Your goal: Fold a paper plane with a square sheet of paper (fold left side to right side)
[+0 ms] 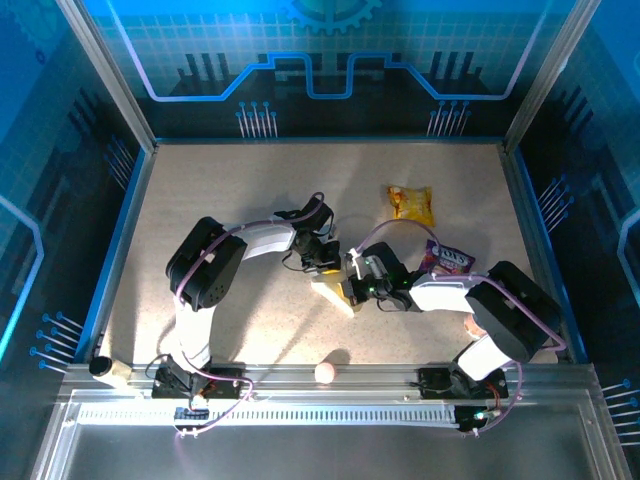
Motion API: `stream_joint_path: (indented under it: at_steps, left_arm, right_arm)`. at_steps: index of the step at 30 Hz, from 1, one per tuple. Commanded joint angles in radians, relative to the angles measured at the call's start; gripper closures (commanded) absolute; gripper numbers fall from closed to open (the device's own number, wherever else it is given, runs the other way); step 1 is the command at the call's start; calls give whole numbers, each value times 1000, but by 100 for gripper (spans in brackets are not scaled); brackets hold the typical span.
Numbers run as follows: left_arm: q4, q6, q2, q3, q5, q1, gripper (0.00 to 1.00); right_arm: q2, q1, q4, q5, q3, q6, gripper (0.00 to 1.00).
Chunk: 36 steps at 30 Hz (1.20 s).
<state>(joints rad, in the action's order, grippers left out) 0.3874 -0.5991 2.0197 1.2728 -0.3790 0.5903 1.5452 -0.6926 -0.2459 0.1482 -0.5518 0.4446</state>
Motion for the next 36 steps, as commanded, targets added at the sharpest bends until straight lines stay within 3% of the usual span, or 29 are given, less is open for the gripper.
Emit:
stream_joint_path:
  at_steps: [1, 36]
  left_arm:
    - [43, 16, 33, -2, 41, 13, 97]
    - [49, 21, 37, 9, 44, 13, 96]
  right_arm:
    - [19, 13, 13, 13, -21, -9, 100]
    - [31, 20, 63, -12, -46, -43, 100]
